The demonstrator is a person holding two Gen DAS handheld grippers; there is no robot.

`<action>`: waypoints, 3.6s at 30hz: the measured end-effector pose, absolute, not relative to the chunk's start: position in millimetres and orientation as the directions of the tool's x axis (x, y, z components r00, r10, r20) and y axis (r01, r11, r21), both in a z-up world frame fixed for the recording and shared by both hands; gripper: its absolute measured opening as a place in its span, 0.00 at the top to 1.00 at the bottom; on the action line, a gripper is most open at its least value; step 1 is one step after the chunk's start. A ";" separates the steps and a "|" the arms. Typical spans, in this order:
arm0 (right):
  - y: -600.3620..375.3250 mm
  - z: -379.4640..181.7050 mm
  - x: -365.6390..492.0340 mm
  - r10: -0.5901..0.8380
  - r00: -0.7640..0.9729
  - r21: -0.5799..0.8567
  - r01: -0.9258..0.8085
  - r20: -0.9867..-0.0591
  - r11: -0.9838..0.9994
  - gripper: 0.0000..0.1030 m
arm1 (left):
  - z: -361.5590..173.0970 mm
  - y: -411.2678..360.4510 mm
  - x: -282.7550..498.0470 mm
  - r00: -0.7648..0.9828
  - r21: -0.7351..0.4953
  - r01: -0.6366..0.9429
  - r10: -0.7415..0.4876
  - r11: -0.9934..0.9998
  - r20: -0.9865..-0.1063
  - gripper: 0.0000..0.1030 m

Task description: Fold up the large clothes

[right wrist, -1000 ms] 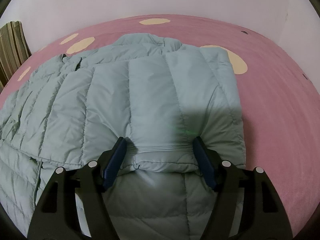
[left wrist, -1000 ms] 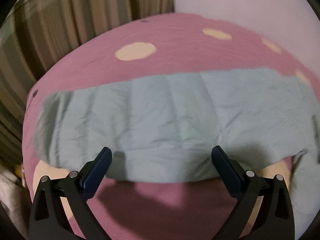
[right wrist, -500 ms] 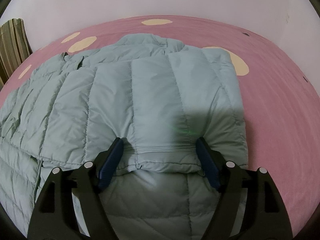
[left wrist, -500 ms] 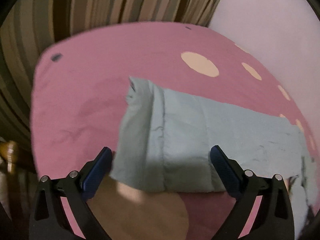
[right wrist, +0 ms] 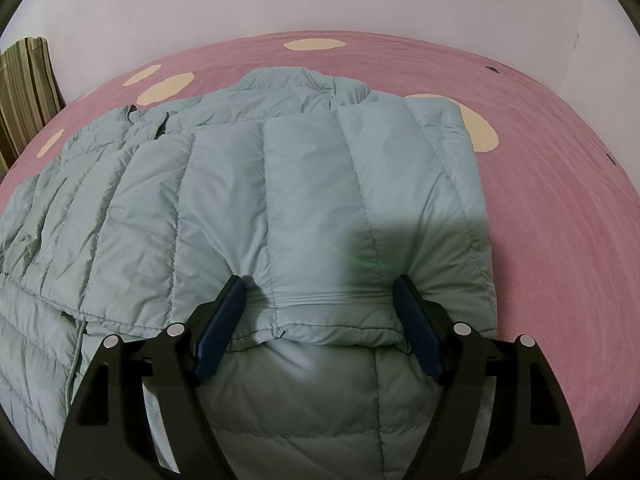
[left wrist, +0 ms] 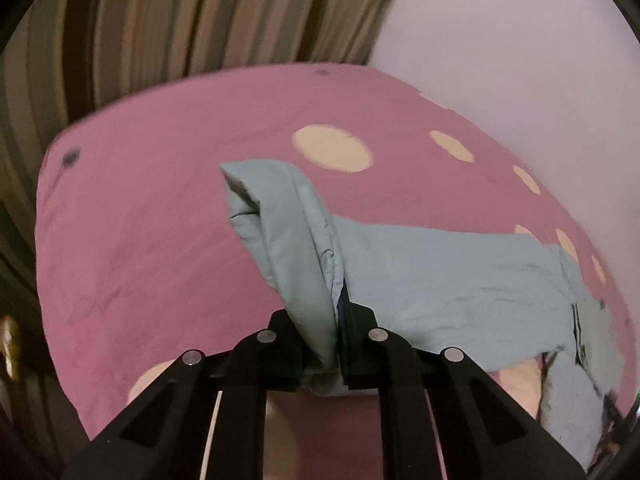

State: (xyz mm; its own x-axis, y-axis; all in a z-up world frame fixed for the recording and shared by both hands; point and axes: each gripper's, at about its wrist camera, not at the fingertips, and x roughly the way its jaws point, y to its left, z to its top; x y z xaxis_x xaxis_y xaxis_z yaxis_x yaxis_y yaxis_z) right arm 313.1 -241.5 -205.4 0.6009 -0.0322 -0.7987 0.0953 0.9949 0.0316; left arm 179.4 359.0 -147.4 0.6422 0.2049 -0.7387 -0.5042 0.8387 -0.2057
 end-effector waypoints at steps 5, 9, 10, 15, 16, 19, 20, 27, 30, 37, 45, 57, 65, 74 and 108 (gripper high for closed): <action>-242.3 -205.7 311.3 -0.024 0.604 0.040 0.093 -0.796 0.995 0.25 | -112.8 296.7 211.3 0.651 -0.043 -0.454 0.299 0.890 -0.697 0.88; -243.9 -205.9 311.4 -0.016 0.606 0.049 0.090 -0.795 0.995 0.24 | -101.8 235.7 240.9 0.660 0.029 -0.367 0.282 0.930 -0.696 0.88; -244.1 -205.8 310.9 -0.013 0.607 0.052 0.089 -0.795 0.995 0.23 | -100.6 223.9 244.9 0.663 0.040 -0.350 0.278 0.936 -0.695 0.88; -244.2 -206.0 311.5 0.004 0.608 0.065 0.079 -0.794 0.995 0.20 | -97.2 139.0 263.6 0.700 0.069 -0.204 0.195 0.976 -0.687 0.88; -244.4 -206.0 311.8 0.005 0.608 0.067 0.078 -0.794 0.995 0.20 | -97.3 124.6 266.7 0.703 0.069 -0.182 0.179 0.981 -0.688 0.88; -245.8 -205.7 311.7 0.010 0.613 0.073 0.079 -0.790 0.994 0.20 | -101.5 80.3 277.8 0.710 0.078 -0.117 0.139 0.990 -0.690 0.88; -245.4 -206.0 311.1 0.012 0.613 0.076 0.079 -0.790 0.994 0.20 | -105.0 62.1 281.3 0.706 0.077 -0.088 0.117 0.993 -0.698 0.88; -244.5 -206.5 310.7 0.018 0.613 0.084 0.079 -0.789 0.993 0.18 | -126.4 -21.1 299.9 0.682 0.063 0.036 0.022 0.997 -0.731 0.88; -243.9 -206.2 310.3 0.020 0.614 0.088 0.080 -0.789 0.993 0.18 | -135.5 -52.0 307.9 0.670 0.057 0.084 -0.014 0.995 -0.743 0.88; -243.9 -206.1 310.1 0.023 0.615 0.092 0.080 -0.788 0.993 0.18 | -162.2 -92.7 325.1 0.649 0.101 0.156 -0.025 0.983 -0.761 0.88; -242.9 -206.1 309.7 0.022 0.616 0.092 0.082 -0.788 0.992 0.17 | -169.1 -110.3 332.8 0.641 0.098 0.189 -0.047 0.977 -0.766 0.88; -242.9 -205.5 309.8 0.019 0.614 0.087 0.082 -0.789 0.993 0.17 | -162.3 -125.9 322.3 0.643 0.088 0.227 -0.082 0.970 -0.762 0.78; -241.6 -206.7 309.8 0.009 0.611 0.074 0.081 -0.792 0.994 0.17 | -140.4 -123.5 305.6 0.693 0.097 0.206 -0.075 0.974 -0.717 0.38; -241.3 -205.8 309.1 0.005 0.609 0.067 0.080 -0.793 0.995 0.17 | -104.9 -84.8 278.6 0.739 0.099 0.192 -0.077 0.976 -0.669 0.31; -211.4 -134.7 327.2 0.066 0.648 0.140 0.063 -0.759 0.988 0.82 | -121.2 129.9 280.1 0.712 0.101 -0.219 0.230 0.970 -0.664 0.30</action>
